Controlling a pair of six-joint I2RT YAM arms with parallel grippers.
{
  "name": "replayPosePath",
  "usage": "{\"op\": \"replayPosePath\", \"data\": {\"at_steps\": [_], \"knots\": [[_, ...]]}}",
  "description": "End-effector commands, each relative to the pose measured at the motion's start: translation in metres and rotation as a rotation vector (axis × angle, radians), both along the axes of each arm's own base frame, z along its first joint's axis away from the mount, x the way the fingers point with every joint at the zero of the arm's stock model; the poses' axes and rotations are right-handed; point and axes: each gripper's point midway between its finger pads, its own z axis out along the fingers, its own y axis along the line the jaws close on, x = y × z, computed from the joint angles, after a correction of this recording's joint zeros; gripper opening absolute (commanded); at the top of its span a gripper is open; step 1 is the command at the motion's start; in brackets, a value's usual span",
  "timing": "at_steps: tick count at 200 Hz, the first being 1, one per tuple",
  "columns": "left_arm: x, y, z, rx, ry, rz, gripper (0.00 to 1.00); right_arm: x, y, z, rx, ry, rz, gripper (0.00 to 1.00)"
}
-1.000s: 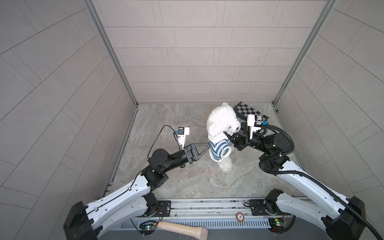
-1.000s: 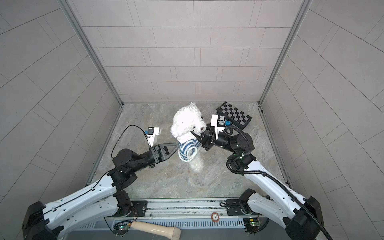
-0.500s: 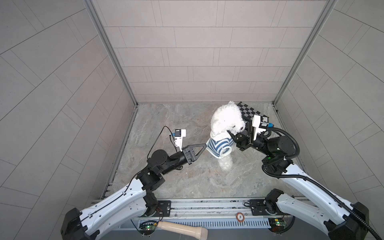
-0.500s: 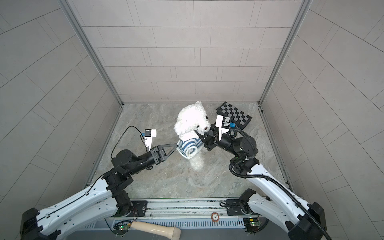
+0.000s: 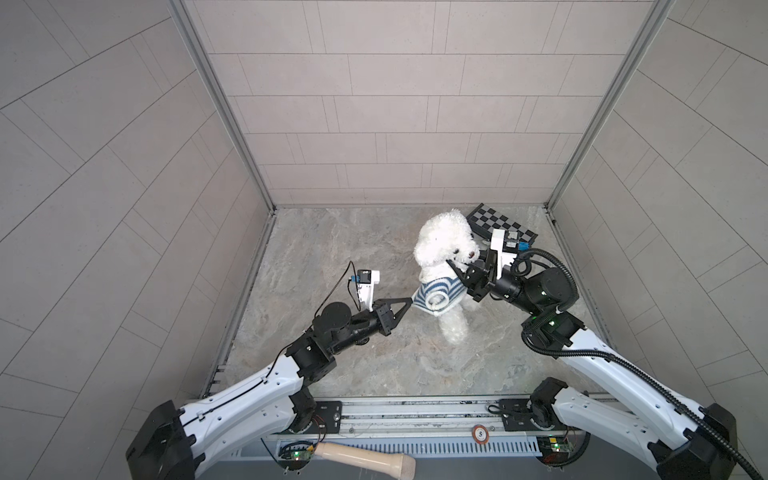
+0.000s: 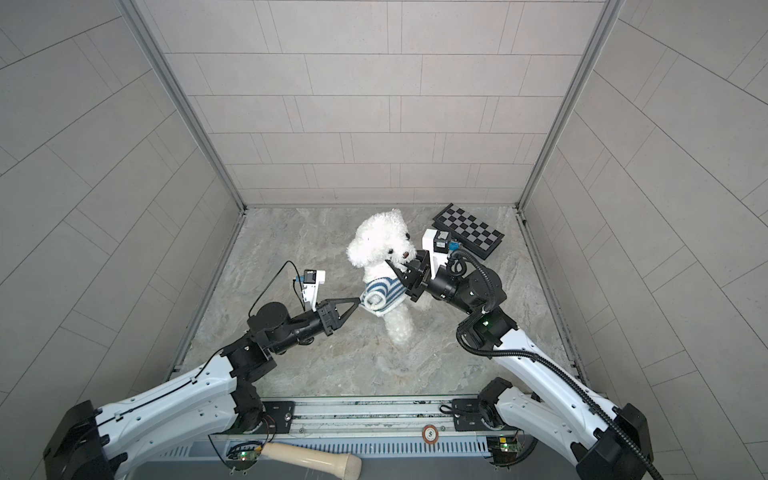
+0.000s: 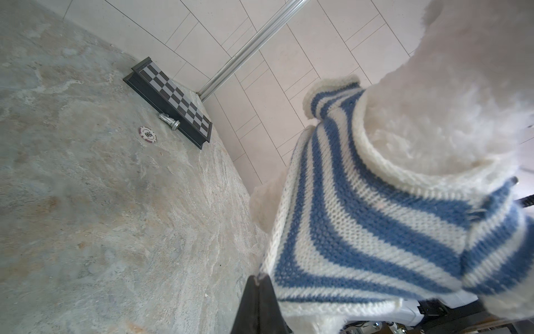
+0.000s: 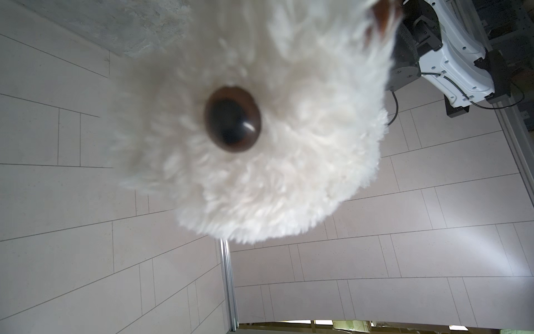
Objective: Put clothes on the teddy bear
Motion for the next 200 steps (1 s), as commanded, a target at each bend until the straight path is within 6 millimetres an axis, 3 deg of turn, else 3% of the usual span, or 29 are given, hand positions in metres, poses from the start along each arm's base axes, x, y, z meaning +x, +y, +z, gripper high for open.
{"op": "replayPosePath", "data": {"at_steps": [1, 23, 41, 72, 86, 107, 129, 141, 167, 200], "knots": [[0.0, 0.012, -0.076, 0.208, 0.104, 0.024, 0.0, -0.034, -0.039, 0.087, 0.242, -0.234, -0.056, 0.0], [0.0, 0.015, -0.096, 0.273, 0.103, 0.027, 0.0, -0.034, -0.043, 0.089, 0.269, -0.231, -0.068, 0.0], [-0.003, 0.009, -0.095, 0.262, 0.053, -0.011, 0.0, -0.03, -0.043, 0.089, 0.278, -0.216, -0.077, 0.0], [-0.021, -0.027, -0.072, 0.287, -0.11, -0.156, 0.0, -0.024, -0.039, 0.083, 0.289, -0.188, -0.098, 0.0], [-0.028, -0.042, -0.046, 0.178, -0.153, -0.203, 0.0, -0.024, -0.035, 0.08, 0.28, -0.184, -0.098, 0.0], [-0.033, -0.054, -0.012, 0.062, -0.19, -0.239, 0.0, -0.024, -0.027, 0.075, 0.266, -0.171, -0.085, 0.0], [-0.031, -0.051, 0.002, 0.015, -0.2, -0.212, 0.0, -0.026, -0.025, 0.074, 0.272, -0.172, -0.081, 0.0], [-0.022, -0.047, -0.015, 0.092, -0.168, -0.164, 0.0, -0.028, -0.028, 0.075, 0.28, -0.179, -0.087, 0.0], [0.0, -0.027, -0.077, 0.294, -0.032, -0.063, 0.0, -0.034, -0.035, 0.081, 0.29, -0.197, -0.103, 0.0], [0.006, -0.019, -0.108, 0.34, 0.016, -0.052, 0.0, -0.04, -0.048, 0.092, 0.328, -0.221, -0.139, 0.0]]}}
